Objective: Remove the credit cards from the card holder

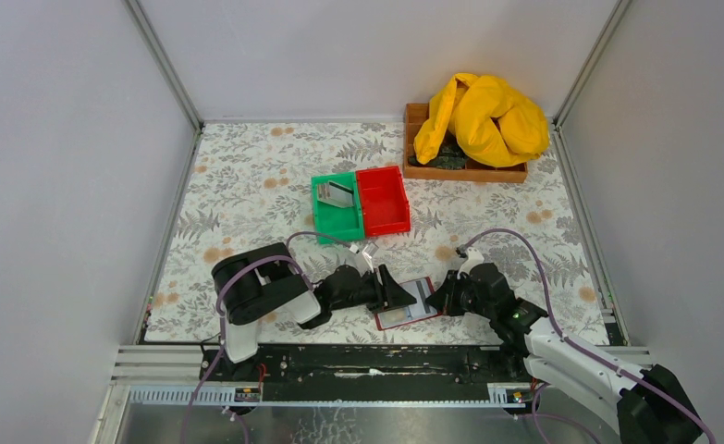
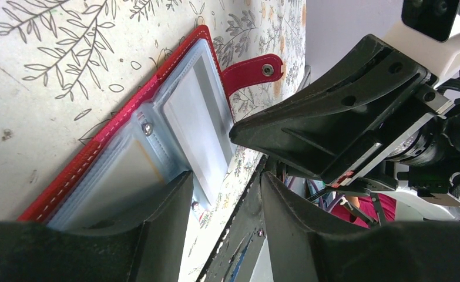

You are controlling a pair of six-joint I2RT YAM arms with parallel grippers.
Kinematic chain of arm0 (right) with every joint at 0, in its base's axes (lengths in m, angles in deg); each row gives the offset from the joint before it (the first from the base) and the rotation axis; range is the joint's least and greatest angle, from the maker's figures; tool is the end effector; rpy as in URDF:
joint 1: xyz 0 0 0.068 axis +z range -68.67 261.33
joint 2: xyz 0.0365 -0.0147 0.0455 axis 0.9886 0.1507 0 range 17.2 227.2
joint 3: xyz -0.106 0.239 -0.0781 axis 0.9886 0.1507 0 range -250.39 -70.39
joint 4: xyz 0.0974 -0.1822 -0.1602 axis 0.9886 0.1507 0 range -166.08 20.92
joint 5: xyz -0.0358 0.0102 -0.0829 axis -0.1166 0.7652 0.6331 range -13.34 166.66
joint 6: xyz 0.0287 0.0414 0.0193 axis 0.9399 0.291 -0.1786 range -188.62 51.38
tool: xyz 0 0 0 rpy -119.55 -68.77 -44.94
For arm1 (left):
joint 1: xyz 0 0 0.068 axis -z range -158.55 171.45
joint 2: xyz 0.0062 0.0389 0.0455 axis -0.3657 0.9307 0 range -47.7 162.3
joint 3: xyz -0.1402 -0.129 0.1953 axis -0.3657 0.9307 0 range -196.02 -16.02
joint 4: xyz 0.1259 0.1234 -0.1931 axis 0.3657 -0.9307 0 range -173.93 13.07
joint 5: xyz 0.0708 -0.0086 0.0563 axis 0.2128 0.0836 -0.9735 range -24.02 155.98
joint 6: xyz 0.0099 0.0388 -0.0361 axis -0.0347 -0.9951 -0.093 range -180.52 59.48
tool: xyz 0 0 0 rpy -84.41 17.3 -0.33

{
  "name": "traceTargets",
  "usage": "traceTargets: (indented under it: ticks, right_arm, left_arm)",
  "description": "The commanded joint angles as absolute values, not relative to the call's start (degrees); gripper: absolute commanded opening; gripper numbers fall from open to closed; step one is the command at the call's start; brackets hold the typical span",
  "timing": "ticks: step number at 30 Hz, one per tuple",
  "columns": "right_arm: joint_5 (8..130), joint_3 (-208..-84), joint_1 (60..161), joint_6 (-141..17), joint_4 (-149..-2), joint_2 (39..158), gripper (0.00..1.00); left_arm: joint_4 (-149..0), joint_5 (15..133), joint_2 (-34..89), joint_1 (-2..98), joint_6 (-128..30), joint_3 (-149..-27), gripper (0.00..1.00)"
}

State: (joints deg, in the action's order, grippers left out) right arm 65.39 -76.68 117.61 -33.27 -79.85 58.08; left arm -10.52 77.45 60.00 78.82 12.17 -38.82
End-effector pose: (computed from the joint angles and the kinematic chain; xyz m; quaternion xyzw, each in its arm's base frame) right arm 0.1164 0.0941 0.1408 -0.0554 0.8650 0.3567 0.3484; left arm 0.1478 -0.2439 0.0918 -0.0498 0.8080 -0.5613 0.1720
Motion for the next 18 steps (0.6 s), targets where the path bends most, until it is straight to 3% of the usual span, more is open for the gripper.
traceTargets:
  ticks: [1, 7, 18]
  right_arm:
    - [65.1, -76.4, 118.0, -32.9, -82.5, 58.1, 0.00]
    - [65.0, -76.1, 118.0, -32.6, -82.7, 58.1, 0.00]
    - [65.3, -76.0, 118.0, -32.6, -82.8, 58.4, 0.00]
  left_arm:
    - [-7.9, 77.2, 60.8, 78.6, 12.6, -39.6, 0.54]
    - [-6.7, 77.9, 61.1, 78.5, 13.8, -39.8, 0.39]
    - [-4.7, 78.1, 63.8, 78.4, 15.4, -39.4, 0.22]
